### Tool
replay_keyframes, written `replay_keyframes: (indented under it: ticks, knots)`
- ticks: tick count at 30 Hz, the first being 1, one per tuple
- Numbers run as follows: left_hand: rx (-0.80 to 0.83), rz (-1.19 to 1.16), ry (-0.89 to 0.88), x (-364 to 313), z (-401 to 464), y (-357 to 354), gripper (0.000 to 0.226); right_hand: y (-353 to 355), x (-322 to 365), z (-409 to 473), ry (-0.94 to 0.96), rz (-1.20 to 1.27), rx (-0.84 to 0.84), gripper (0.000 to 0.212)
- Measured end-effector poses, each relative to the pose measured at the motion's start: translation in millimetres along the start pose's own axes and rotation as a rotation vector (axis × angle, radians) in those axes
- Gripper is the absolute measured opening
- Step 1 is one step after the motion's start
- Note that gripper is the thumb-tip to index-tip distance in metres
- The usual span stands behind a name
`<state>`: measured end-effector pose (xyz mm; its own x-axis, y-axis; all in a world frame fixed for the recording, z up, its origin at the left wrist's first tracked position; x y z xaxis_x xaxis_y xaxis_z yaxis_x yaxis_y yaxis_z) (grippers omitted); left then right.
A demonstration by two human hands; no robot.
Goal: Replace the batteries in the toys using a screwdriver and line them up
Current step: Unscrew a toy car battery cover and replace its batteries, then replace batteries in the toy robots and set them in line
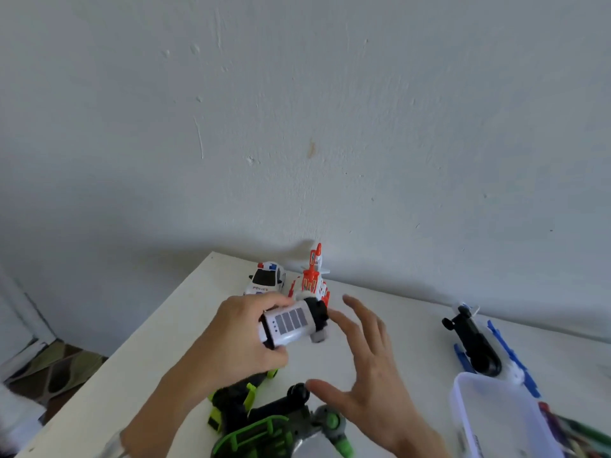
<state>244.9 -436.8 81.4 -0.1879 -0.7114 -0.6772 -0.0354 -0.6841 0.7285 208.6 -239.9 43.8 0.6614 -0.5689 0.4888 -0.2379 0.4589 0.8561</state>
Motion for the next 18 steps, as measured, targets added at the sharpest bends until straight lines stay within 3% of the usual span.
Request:
replay_keyframes:
  ticks: [2,4,8,11,15,18]
  knots:
    - [0.127,0.008,-0.076,-12,8,-8,0.051,13,7,8,0.129,-0.203,-0.095,0.084]
    - [0.188,0.029,-0.122,-21,18,-13,0.052,21,4,15,0.177,-0.293,-0.142,0.077]
    - [0.227,-0.063,-0.170,-30,32,-15,0.052,35,-11,17,0.174,-0.215,-0.144,0.055]
    - [0.171,-0.153,-0.188,-30,37,-17,0.060,37,-19,11,0.169,-0.193,-0.096,0.051]
    - [0.157,-0.039,-0.185,-24,37,-24,0.092,45,-28,2,0.077,-0.093,-0.097,0.053]
    - [0.203,0.066,-0.157,-25,38,-32,0.096,50,-31,-5,0.053,-0.161,-0.072,0.057]
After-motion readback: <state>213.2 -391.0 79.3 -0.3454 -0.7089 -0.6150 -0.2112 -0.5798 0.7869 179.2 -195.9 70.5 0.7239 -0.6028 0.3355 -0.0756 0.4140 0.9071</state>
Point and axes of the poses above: each hand's wrist, its own z-axis towards the middle knuckle, its own y-axis out of the back of the hand, x = y × z, the point moved 2 cm from there along z, towards the middle knuckle, and after that the axes turned 12 degrees about x, right-handed, at the moved point
